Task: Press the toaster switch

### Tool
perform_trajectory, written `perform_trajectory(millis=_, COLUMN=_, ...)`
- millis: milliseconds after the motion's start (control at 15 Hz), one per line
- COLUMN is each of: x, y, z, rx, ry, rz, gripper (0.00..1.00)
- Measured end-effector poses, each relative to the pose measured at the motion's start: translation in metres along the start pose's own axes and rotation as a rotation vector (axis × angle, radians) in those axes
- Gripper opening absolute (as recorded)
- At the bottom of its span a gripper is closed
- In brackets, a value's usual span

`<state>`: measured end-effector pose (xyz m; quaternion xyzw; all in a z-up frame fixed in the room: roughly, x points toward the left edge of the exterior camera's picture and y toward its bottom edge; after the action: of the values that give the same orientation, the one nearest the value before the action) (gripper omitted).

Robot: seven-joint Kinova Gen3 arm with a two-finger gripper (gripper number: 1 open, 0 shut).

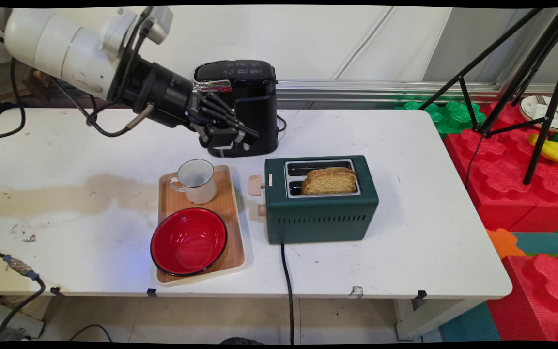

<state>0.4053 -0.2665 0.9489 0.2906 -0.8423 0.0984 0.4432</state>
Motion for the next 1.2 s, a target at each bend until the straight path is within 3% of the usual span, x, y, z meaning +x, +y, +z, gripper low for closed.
perform_trajectory(millis=600, x=-0.015, y=-0.007, z=0.030, rx=-0.009, ry=-0.106, rz=-0.001, gripper=0.00)
perform_trajectory(millis=1200, x=-0.030, y=-0.017, z=0.058, rx=-0.017, ry=-0.160, rz=-0.004, gripper=0.00)
